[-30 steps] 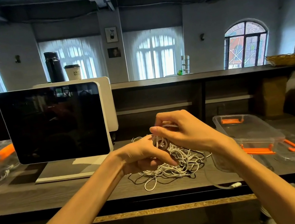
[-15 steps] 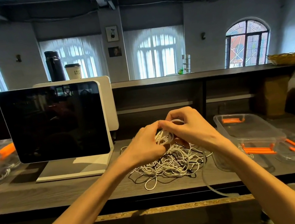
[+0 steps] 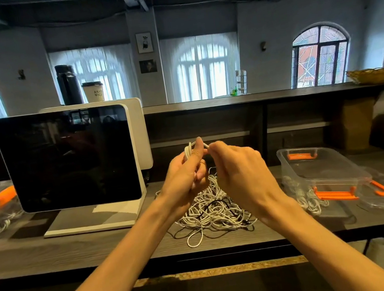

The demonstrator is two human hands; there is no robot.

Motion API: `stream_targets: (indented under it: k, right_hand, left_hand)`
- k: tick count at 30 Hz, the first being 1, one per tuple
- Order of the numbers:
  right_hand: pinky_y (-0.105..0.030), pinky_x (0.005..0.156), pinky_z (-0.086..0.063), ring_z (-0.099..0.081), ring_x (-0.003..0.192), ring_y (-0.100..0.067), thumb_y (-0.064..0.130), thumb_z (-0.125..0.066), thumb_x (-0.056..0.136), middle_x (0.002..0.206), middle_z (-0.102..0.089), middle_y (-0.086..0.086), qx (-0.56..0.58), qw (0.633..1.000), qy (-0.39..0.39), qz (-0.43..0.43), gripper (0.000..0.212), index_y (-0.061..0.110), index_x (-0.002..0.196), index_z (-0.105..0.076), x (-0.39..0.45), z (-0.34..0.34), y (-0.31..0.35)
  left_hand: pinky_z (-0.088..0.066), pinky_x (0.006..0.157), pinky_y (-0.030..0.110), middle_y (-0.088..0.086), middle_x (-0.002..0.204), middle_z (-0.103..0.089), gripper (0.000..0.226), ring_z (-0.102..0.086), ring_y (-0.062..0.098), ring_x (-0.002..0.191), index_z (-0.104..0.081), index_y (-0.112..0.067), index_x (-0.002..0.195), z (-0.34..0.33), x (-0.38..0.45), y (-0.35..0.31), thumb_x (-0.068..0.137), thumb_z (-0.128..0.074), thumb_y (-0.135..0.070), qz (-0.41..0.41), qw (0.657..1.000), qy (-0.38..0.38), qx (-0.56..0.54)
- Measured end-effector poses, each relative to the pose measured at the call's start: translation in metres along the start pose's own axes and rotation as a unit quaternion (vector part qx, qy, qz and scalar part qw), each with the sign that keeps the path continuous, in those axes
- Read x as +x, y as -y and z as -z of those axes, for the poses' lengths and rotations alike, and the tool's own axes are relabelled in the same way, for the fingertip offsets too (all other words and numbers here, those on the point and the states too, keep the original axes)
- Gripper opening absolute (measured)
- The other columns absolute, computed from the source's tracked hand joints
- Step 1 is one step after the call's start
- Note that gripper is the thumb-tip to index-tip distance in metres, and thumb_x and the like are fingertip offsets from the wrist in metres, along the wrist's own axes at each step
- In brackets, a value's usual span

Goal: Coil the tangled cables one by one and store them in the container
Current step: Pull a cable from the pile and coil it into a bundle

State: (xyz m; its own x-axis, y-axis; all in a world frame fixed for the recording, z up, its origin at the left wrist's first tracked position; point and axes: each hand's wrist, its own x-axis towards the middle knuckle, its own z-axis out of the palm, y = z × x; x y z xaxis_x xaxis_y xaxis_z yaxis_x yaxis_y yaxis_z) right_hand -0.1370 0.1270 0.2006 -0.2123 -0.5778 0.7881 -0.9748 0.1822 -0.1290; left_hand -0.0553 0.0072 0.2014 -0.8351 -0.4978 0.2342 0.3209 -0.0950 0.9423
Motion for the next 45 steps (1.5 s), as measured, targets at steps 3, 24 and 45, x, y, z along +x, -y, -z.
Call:
stream_targets:
  k: [3, 24, 45]
  right_hand:
    - [-0.035, 0.078, -0.053, -0.067, 0.092, -0.028, 0.023, -0.050, 0.105, 0.113, -0.066, -0.008, -0.098, 0.986, 0.133, 0.001, 0.041, 0.014, 0.144, -0.044, 0.000, 0.006, 0.020]
    - [-0.025, 0.054, -0.045, -0.048, 0.051, -0.008, 0.043, -0.051, 0.105, 0.056, -0.045, 0.010, 0.394, 0.863, 0.244, -0.202, 0.035, 0.017, 0.092, -0.070, -0.004, -0.002, 0.004]
    - [-0.039, 0.069, -0.055, -0.066, 0.081, -0.013, 0.040, -0.062, 0.097, 0.093, -0.071, 0.014, -0.041, 0.968, 0.196, 0.151, 0.011, 0.035, 0.104, -0.069, 0.014, 0.031, 0.016]
  left_hand:
    - [-0.047, 0.057, 0.022, 0.002, 0.066, -0.053, 0.047, -0.049, 0.009, 0.052, -0.064, -0.010, 0.107, -0.002, 0.004, 0.001, 0.093, -0.057, -0.055, 0.024, 0.998, -0.059, 0.002]
    - [-0.061, 0.067, 0.029, -0.002, 0.048, -0.047, 0.029, -0.073, 0.015, 0.068, -0.048, -0.016, 0.075, 0.022, 0.001, -0.026, 0.103, -0.053, -0.024, 0.046, 0.961, -0.001, -0.272]
    - [-0.030, 0.036, 0.019, 0.005, 0.051, -0.048, 0.037, -0.040, 0.010, 0.037, -0.060, -0.007, 0.078, 0.028, -0.006, -0.020, 0.102, -0.057, -0.034, 0.028, 0.954, 0.017, 0.299]
